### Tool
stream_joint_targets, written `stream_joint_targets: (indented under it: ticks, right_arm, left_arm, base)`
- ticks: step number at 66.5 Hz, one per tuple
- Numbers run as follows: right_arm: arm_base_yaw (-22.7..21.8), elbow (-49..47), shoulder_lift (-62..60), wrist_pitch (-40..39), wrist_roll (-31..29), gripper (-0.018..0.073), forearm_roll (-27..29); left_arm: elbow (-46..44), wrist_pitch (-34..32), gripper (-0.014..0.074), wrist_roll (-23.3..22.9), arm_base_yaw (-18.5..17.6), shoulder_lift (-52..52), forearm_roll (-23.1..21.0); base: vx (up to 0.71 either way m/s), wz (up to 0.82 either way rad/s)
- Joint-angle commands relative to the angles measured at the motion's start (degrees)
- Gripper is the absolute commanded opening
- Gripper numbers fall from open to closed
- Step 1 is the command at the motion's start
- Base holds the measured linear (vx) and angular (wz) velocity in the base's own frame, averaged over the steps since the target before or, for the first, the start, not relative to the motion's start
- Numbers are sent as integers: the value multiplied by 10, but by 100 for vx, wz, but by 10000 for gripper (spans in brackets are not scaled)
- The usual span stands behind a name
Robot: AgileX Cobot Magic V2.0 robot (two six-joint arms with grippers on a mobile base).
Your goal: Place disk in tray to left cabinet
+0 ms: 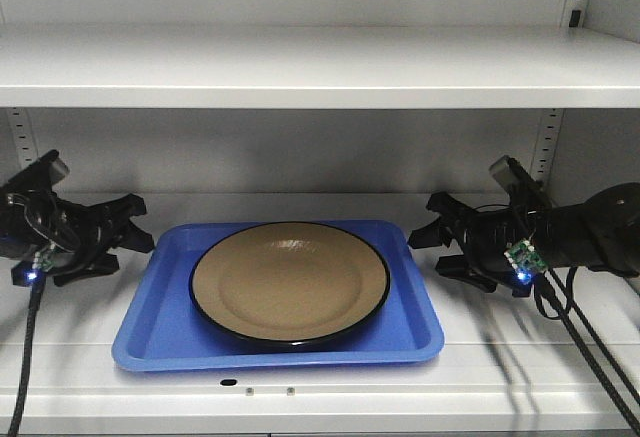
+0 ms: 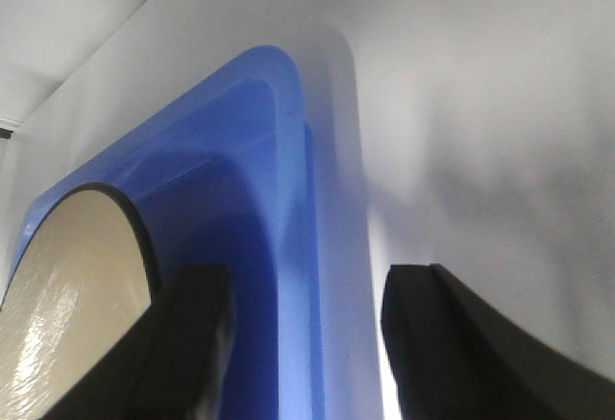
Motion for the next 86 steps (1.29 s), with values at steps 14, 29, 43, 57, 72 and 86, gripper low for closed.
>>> stream_joint_targets:
  ticks: [14, 29, 43, 57, 72, 86]
  right_arm:
    - [-4, -19, -37, -15, -7, 421, 24]
    - [-4, -19, -37, -15, -7, 421, 24]
    - [-4, -19, -37, -15, -7, 421, 24]
    - [-4, -19, -37, -15, -7, 421, 24]
    - [-4, -19, -37, -15, -7, 421, 24]
    - [-4, -19, -37, -15, -7, 421, 24]
  left_arm:
    - [150, -143, 471, 2, 1, -138, 15]
    - [303, -178, 452, 2, 1, -286, 52]
    - [445, -221, 404, 2, 1, -435, 147]
    - [597, -271, 271, 2, 1, -582, 170]
    - [732, -323, 115, 2, 1, -726, 176]
    - [819, -341, 29, 1, 1, -805, 245]
  base:
    - [0, 0]
    - [0, 0]
    - [0, 0]
    - [0, 0]
    - [0, 0]
    - [0, 0]
